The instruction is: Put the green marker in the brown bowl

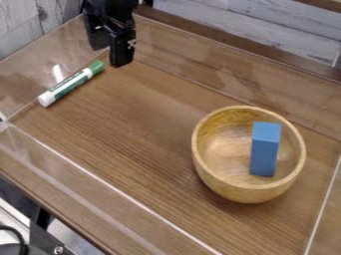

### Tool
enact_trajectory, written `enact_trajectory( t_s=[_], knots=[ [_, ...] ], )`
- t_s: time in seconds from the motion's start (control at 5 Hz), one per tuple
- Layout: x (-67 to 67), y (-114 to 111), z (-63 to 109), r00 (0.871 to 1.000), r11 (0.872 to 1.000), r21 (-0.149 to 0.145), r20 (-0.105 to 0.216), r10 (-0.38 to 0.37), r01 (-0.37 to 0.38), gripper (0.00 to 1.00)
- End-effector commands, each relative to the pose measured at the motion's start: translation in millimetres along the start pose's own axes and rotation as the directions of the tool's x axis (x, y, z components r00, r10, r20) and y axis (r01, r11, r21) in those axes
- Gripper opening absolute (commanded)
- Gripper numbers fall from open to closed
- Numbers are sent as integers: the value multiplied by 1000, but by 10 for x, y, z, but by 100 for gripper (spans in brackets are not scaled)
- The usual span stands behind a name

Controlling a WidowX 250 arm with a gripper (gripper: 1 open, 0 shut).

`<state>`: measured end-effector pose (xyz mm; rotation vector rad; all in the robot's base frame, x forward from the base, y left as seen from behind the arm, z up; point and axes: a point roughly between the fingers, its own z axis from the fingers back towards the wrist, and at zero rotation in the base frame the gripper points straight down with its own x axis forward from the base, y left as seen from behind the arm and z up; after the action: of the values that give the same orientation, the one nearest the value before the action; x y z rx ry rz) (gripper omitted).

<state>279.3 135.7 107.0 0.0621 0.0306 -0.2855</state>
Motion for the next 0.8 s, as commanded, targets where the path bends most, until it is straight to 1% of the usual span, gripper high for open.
enact_trajectory(
  t_s=[0.0, 0.6],
  knots=[
    [58, 176, 134, 998, 999, 53, 55, -2, -1, 100],
    [36, 395, -33, 996, 999, 51, 83, 14, -18, 100]
  ],
)
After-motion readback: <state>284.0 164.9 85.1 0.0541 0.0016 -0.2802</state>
